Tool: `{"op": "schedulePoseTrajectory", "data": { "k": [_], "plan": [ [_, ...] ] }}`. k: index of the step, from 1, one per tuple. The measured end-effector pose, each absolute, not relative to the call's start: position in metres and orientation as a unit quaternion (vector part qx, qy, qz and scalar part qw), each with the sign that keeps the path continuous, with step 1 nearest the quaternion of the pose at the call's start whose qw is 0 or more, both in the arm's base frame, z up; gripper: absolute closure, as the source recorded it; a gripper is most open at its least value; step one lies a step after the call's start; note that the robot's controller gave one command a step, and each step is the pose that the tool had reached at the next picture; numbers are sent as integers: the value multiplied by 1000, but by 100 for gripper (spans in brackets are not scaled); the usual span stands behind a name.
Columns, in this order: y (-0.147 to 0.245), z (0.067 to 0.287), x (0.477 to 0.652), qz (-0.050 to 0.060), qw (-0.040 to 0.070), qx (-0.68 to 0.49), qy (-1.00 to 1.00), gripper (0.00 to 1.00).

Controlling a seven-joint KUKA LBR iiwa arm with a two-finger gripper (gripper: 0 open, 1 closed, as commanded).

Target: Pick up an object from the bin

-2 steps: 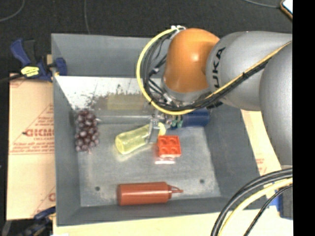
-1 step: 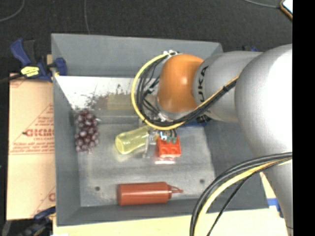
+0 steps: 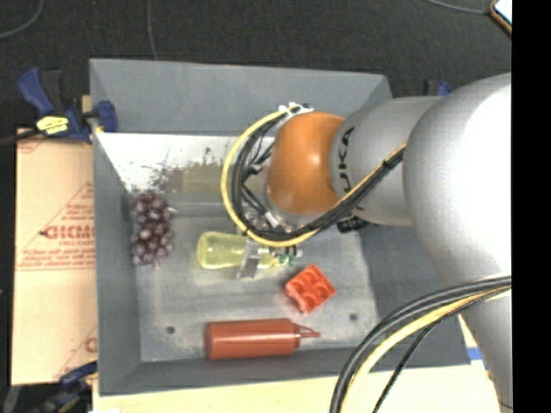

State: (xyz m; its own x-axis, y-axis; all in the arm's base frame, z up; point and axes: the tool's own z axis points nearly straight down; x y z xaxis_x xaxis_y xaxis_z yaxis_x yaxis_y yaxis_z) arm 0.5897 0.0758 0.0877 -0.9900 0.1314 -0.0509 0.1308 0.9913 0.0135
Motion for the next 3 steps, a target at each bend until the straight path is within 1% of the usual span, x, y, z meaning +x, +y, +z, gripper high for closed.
{"op": "schedulePoseTrajectory", "data": {
  "k": [1, 2, 3],
  "plan": [
    [76, 88, 590, 5, 26, 66, 997, 100],
    [68, 97, 584, 5, 26, 68, 997, 100],
    [74, 93, 588, 6, 28, 70, 997, 0]
  ]
}}
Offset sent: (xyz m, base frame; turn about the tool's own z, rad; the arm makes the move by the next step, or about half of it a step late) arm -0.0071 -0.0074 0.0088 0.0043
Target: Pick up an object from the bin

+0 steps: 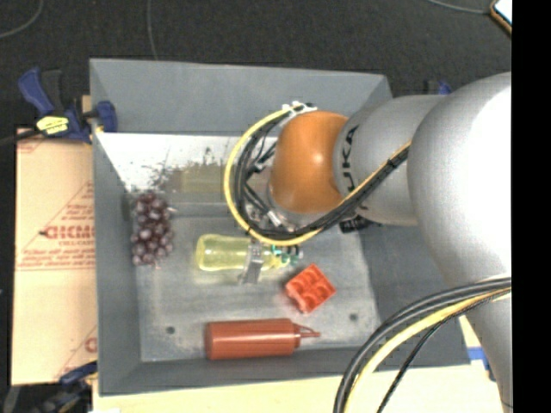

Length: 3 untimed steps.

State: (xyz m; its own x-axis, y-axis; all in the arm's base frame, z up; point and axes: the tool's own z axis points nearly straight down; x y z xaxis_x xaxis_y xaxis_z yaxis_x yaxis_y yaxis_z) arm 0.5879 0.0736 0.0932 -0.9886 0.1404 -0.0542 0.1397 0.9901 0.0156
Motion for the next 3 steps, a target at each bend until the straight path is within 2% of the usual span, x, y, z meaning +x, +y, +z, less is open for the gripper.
{"op": "schedulePoseTrajectory", "data": {
  "k": [1, 2, 3],
  "plan": [
    [73, 93, 588, 6, 27, 70, 997, 100],
    [73, 93, 588, 6, 27, 70, 997, 100],
    [122, 122, 614, 2, 32, -100, 994, 100]
  ]
}}
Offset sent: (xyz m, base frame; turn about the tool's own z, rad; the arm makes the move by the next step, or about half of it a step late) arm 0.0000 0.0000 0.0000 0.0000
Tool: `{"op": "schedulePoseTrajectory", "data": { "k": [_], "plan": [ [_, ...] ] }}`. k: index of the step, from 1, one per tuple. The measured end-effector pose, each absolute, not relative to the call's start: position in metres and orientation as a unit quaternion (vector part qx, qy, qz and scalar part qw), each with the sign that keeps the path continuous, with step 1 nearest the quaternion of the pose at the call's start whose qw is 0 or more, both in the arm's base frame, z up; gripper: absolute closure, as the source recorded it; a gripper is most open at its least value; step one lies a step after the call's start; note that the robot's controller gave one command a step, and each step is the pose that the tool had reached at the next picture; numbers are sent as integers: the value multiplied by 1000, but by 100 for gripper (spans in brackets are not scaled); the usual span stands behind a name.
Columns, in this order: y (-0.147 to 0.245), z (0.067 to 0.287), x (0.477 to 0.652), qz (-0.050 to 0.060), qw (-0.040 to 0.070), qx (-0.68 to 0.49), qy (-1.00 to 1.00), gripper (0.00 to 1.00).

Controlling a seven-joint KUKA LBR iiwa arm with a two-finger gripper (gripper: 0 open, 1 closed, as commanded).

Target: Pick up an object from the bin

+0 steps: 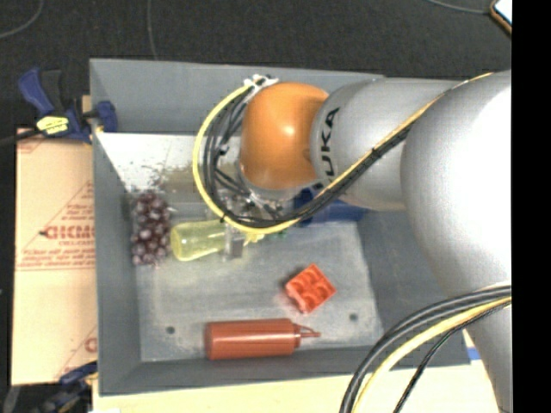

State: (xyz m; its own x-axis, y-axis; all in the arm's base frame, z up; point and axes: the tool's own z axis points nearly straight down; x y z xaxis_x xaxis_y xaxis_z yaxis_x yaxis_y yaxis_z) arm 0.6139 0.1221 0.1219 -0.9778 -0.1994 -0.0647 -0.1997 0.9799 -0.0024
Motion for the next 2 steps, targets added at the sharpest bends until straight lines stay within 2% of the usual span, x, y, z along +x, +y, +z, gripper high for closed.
{"op": "schedulePoseTrajectory", "data": {
  "k": [1, 2],
  "plan": [
    [109, 112, 606, 4, 31, -65, 997, 100],
    [104, 106, 608, 4, 29, 11, 1000, 100]
  ]
}}
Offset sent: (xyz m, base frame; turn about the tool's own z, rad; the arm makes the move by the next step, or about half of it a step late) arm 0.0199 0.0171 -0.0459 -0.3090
